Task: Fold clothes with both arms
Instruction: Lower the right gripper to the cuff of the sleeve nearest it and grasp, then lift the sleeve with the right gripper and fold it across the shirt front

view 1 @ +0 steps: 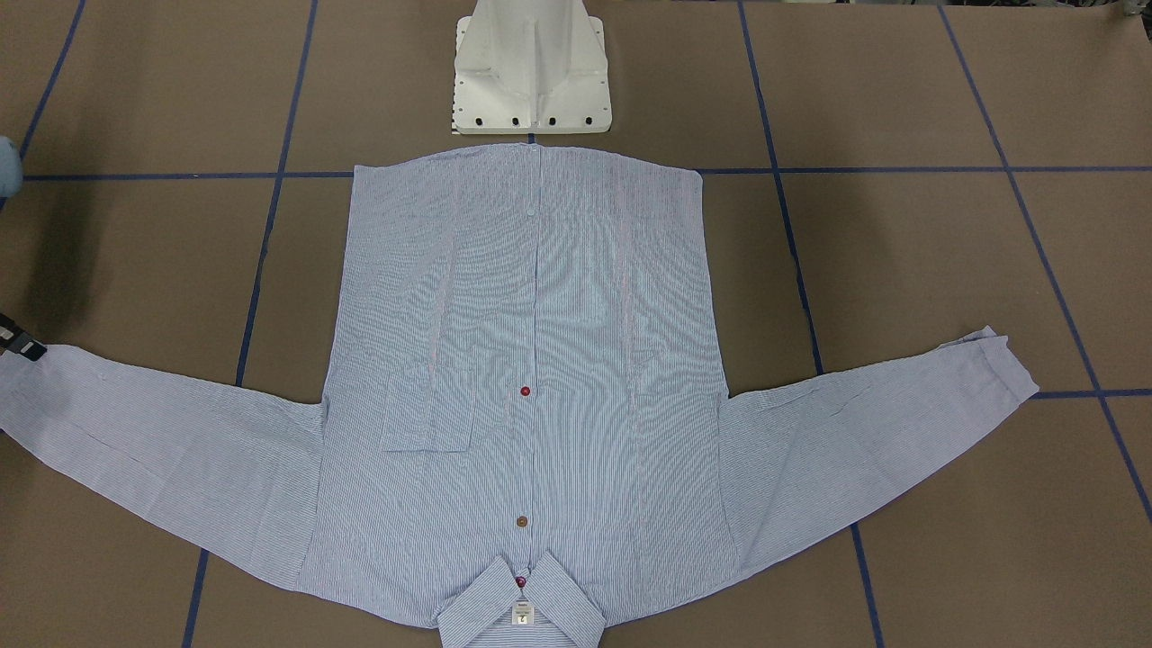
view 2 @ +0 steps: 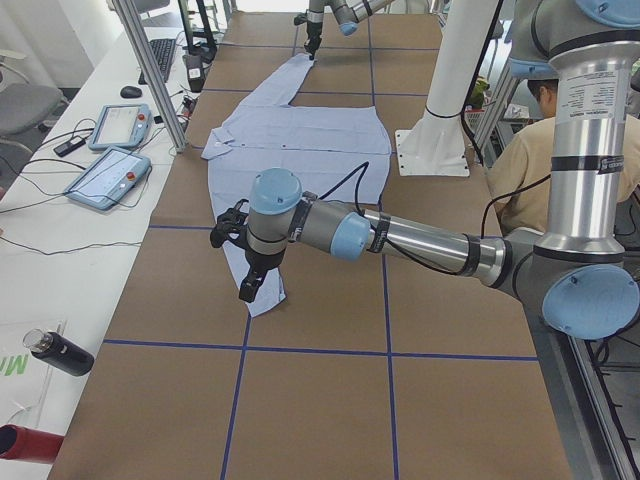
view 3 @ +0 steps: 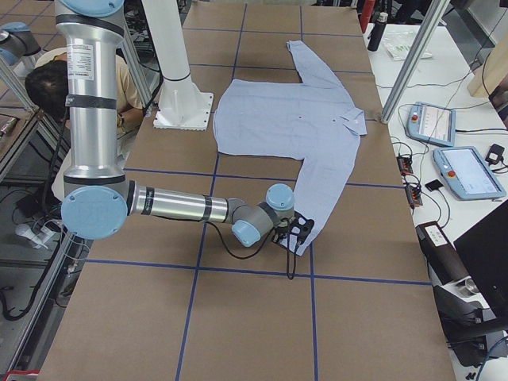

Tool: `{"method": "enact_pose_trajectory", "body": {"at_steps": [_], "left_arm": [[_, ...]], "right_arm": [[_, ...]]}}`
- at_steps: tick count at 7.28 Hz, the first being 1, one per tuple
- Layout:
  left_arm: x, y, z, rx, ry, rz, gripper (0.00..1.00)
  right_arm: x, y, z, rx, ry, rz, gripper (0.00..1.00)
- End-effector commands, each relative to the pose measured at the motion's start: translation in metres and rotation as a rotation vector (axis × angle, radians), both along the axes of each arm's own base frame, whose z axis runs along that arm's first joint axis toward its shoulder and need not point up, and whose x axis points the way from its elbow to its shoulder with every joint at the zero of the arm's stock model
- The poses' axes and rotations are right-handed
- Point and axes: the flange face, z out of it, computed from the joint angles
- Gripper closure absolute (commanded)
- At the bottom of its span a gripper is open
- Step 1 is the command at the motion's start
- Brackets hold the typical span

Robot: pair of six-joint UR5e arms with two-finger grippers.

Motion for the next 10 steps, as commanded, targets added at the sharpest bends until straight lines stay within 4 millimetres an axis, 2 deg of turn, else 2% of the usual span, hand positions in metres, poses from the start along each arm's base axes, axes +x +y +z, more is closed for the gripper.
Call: {"method": "enact_pose_trajectory", "body": {"at_steps": [1, 4, 5, 6, 7, 8, 9, 10], "left_arm": [[0.000, 0.000, -0.001, 0.002, 0.000, 0.000, 0.00], [0.000, 0.000, -0.001, 0.002, 0.000, 0.000, 0.00], [0.000, 0.000, -0.001, 0.003, 0.000, 0.000, 0.00], [0.000, 0.000, 0.000, 0.002, 0.000, 0.000, 0.00], [0.000, 0.000, 0.000, 0.002, 0.000, 0.000, 0.00], [0.000, 0.000, -0.002, 0.005, 0.000, 0.000, 0.00], [0.000, 0.000, -0.002, 0.005, 0.000, 0.000, 0.00], [0.001, 0.000, -0.002, 0.003, 0.017, 0.006, 0.00]], "right_arm": [[0.008, -0.002, -0.002, 0.003, -0.005, 0.013, 1.00], [0.029, -0.003, -0.008, 0.010, -0.017, 0.046, 1.00], [0.028, -0.007, -0.022, 0.032, -0.026, 0.050, 1.00], [0.025, -0.015, -0.045, 0.067, -0.038, 0.053, 1.00], [0.019, -0.030, -0.073, 0.117, -0.055, 0.058, 1.00], [0.010, -0.054, -0.106, 0.141, -0.065, 0.061, 1.00], [-0.003, -0.086, -0.156, 0.142, -0.049, 0.072, 1.00], [-0.023, -0.110, -0.208, 0.133, -0.006, 0.079, 1.00]]}}
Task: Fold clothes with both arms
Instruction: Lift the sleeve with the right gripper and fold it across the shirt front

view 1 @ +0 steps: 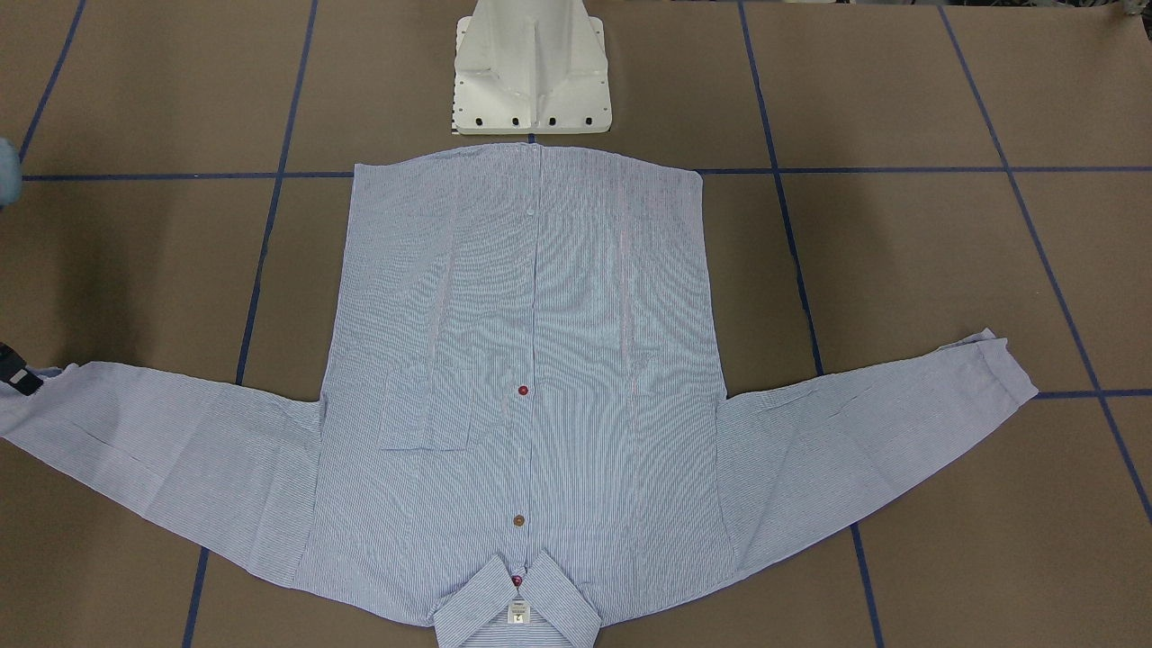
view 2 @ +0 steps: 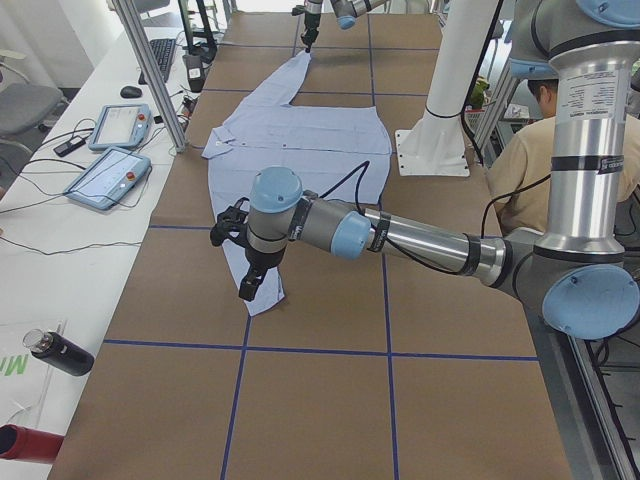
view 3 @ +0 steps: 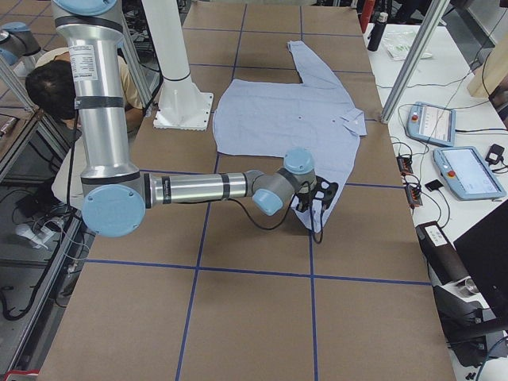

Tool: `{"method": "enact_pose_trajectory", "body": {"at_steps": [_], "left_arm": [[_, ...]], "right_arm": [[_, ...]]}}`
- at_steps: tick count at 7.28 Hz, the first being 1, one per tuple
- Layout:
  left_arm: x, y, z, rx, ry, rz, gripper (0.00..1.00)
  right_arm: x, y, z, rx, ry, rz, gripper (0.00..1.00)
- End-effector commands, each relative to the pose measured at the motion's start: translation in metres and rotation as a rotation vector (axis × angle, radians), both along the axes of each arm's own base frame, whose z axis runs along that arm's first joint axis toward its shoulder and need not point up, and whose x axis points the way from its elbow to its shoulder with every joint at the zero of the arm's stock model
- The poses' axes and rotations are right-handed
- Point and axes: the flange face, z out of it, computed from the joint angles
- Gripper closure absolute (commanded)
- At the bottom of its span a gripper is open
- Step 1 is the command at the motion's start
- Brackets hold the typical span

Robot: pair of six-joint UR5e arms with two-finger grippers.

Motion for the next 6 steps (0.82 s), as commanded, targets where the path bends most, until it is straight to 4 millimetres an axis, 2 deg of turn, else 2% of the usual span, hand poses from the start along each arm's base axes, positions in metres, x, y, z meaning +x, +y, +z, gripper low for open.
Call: {"method": "enact_pose_trajectory", "body": {"at_steps": [1, 3, 4, 5, 6], "left_arm": [[0.002, 0.000, -0.001, -0.001, 0.023, 0.009, 0.00], [0.002, 0.000, 0.001, -0.007, 0.024, 0.009, 0.00], [0.002, 0.000, 0.004, -0.012, 0.024, 0.010, 0.00], [0.002, 0.000, 0.003, -0.010, 0.024, 0.009, 0.00], [0.002, 0.000, 0.003, -0.010, 0.024, 0.009, 0.00]], "right_arm": [[-0.051, -0.048, -0.125, 0.021, 0.064, 0.007, 1.00], [-0.107, -0.068, -0.245, 0.078, 0.075, -0.022, 1.00], [-0.155, -0.057, -0.289, 0.154, 0.077, -0.051, 1.00], [-0.195, -0.048, -0.326, 0.215, 0.089, -0.060, 1.00], [-0.234, -0.051, -0.361, 0.253, 0.104, -0.058, 1.00]]}}
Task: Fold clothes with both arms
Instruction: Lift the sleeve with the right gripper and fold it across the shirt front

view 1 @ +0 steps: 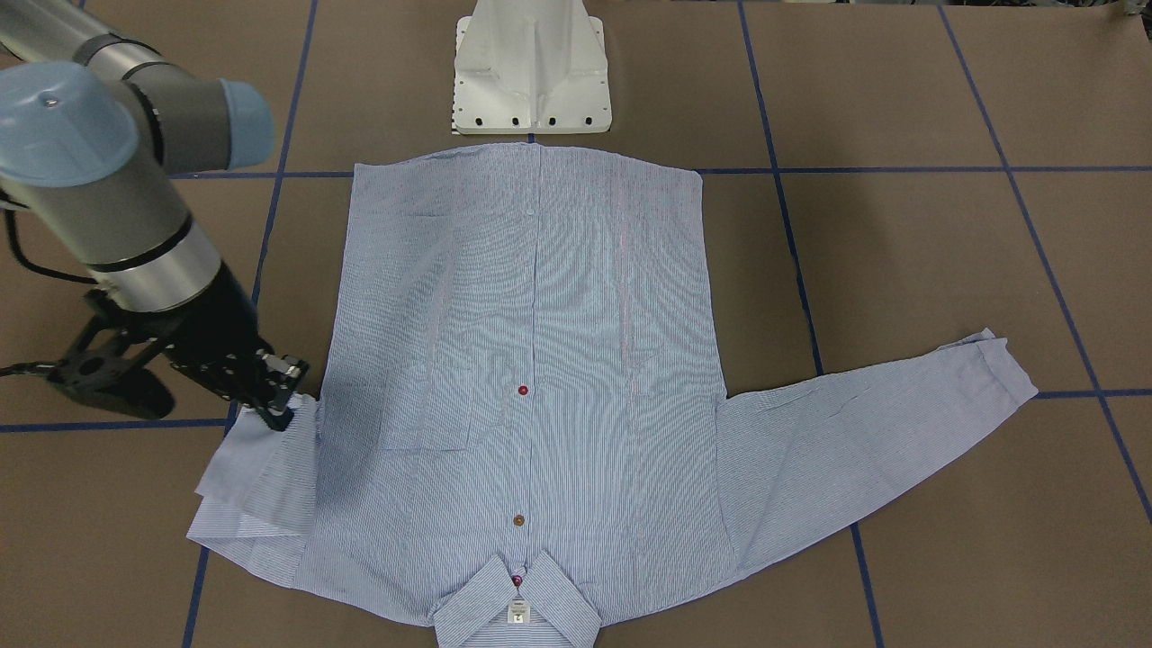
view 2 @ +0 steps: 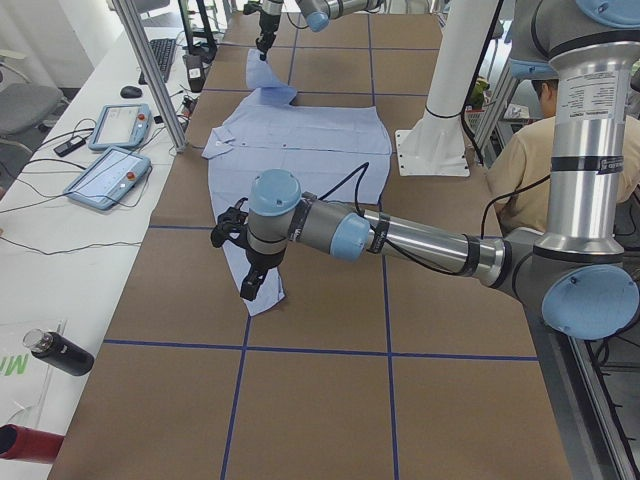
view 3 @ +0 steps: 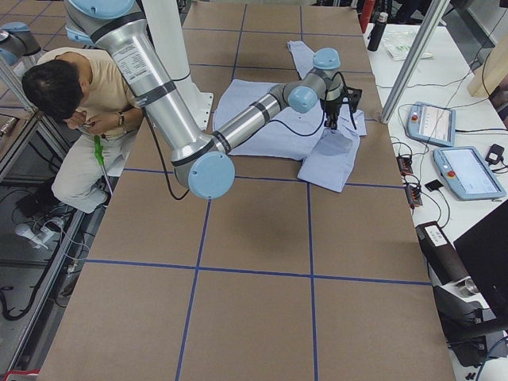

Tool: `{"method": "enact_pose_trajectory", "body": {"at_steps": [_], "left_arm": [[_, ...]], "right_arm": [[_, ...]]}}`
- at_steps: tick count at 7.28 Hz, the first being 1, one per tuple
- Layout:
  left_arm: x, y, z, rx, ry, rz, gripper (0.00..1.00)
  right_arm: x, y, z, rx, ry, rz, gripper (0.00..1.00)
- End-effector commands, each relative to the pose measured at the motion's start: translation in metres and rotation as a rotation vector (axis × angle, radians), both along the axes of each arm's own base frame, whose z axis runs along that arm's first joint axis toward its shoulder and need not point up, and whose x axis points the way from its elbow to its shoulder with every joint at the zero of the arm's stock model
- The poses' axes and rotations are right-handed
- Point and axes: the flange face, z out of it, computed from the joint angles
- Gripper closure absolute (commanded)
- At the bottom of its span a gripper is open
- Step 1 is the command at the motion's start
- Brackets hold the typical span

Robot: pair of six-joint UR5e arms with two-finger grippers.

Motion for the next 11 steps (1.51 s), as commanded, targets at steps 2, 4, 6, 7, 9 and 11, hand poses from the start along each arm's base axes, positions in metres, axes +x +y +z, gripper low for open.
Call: {"method": "enact_pose_trajectory", "body": {"at_steps": [2, 4, 6, 7, 9, 11], "left_arm": [[0.002, 0.002, -0.005, 0.004, 0.026, 0.009, 0.00], [0.001, 0.004, -0.012, 0.018, 0.028, 0.008, 0.00], [0.002, 0.003, -0.014, 0.021, 0.027, 0.009, 0.00], [0.002, 0.003, -0.015, 0.024, 0.027, 0.009, 0.00], [0.001, 0.005, -0.021, 0.034, 0.029, 0.007, 0.00], [0.001, 0.005, -0.020, 0.032, 0.027, 0.007, 0.00]], "right_arm": [[-0.115, -0.007, -0.117, 0.073, 0.001, -0.054, 1.00], [-0.168, -0.012, -0.125, 0.092, 0.026, -0.050, 1.00], [-0.180, -0.014, -0.125, 0.087, 0.031, -0.054, 1.00], [-0.188, -0.021, -0.136, 0.077, 0.035, -0.051, 1.00], [-0.196, -0.023, -0.158, 0.054, 0.011, -0.030, 1.00], [-0.199, -0.028, -0.153, 0.047, 0.026, -0.016, 0.36]]}}
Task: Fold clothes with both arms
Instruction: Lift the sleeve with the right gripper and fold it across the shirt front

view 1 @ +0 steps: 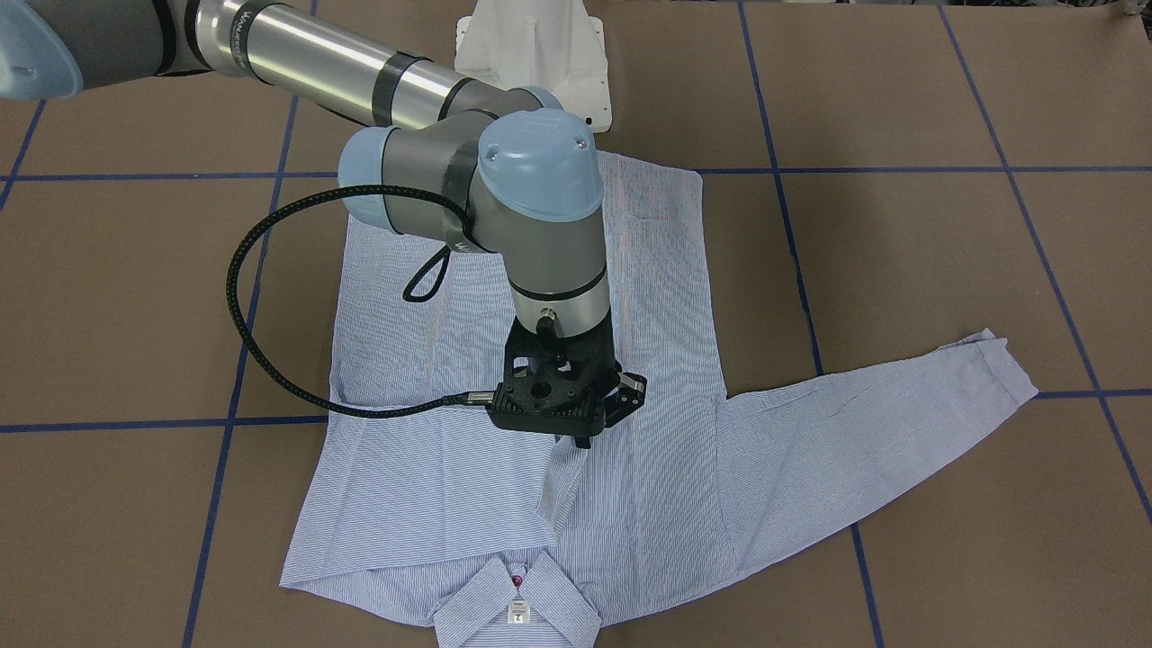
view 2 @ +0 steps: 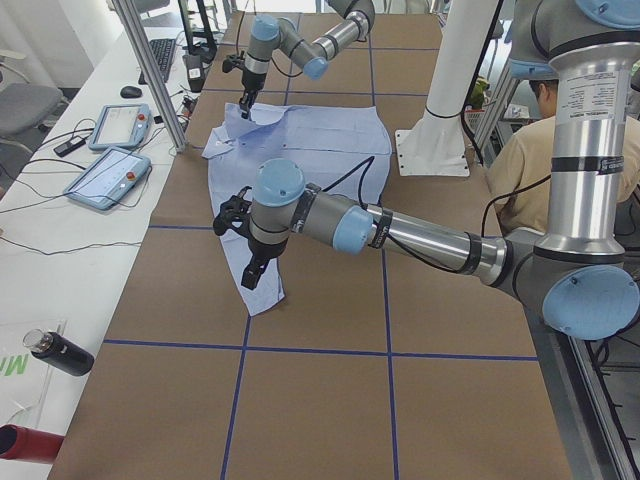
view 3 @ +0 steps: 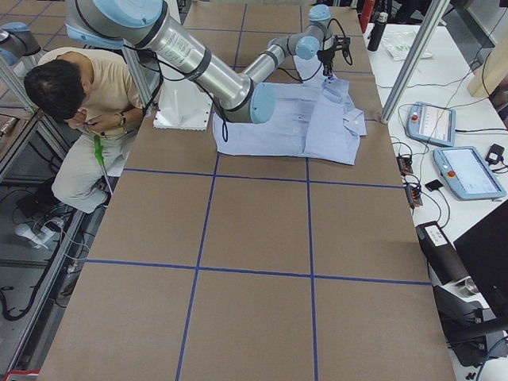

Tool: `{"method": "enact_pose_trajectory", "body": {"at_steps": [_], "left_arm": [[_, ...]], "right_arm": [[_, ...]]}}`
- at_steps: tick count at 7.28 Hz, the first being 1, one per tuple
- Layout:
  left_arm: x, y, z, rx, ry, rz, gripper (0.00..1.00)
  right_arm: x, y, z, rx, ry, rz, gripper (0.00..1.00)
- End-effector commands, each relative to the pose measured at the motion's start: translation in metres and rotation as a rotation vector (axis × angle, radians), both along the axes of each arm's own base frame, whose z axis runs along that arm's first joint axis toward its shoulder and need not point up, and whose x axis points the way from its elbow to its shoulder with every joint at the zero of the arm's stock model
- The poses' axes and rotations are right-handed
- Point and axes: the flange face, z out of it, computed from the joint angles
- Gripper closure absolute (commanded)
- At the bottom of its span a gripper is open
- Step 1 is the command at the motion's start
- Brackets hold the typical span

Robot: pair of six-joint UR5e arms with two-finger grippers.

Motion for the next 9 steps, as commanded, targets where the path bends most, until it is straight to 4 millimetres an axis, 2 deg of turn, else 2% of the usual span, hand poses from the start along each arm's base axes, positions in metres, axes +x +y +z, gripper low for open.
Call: {"method": "enact_pose_trajectory", "body": {"at_steps": [1, 3, 4, 5, 6, 7, 8, 9], "left_arm": [[0.000, 0.000, -0.001, 0.002, 0.000, 0.000, 0.00], [0.001, -0.001, 0.003, -0.002, -0.002, 0.004, 0.00], [0.000, 0.000, 0.001, 0.001, 0.000, 0.002, 0.00], [0.001, 0.000, 0.001, -0.002, 0.006, 0.005, 0.00], [0.004, -0.002, 0.001, 0.000, 0.017, 0.013, 0.00], [0.005, -0.011, 0.010, 0.030, 0.021, 0.017, 0.00], [0.008, -0.019, 0.026, 0.055, 0.041, -0.019, 0.00], [0.037, -0.033, 0.039, -0.042, 0.095, -0.078, 0.00]], "right_arm": [[-0.001, -0.003, -0.010, -0.014, -0.009, 0.026, 0.01], [0.005, 0.002, -0.062, -0.042, -0.091, 0.080, 0.00], [0.012, 0.007, -0.081, -0.080, -0.142, 0.119, 0.00], [0.022, 0.012, -0.088, -0.074, -0.158, 0.120, 0.00], [0.050, 0.015, -0.069, -0.111, -0.134, 0.127, 0.00], [0.059, 0.023, -0.026, -0.124, -0.114, 0.125, 0.00], [0.084, 0.034, 0.003, -0.113, -0.123, 0.125, 0.00], [0.115, 0.041, 0.048, -0.133, -0.124, 0.112, 0.00]]}}
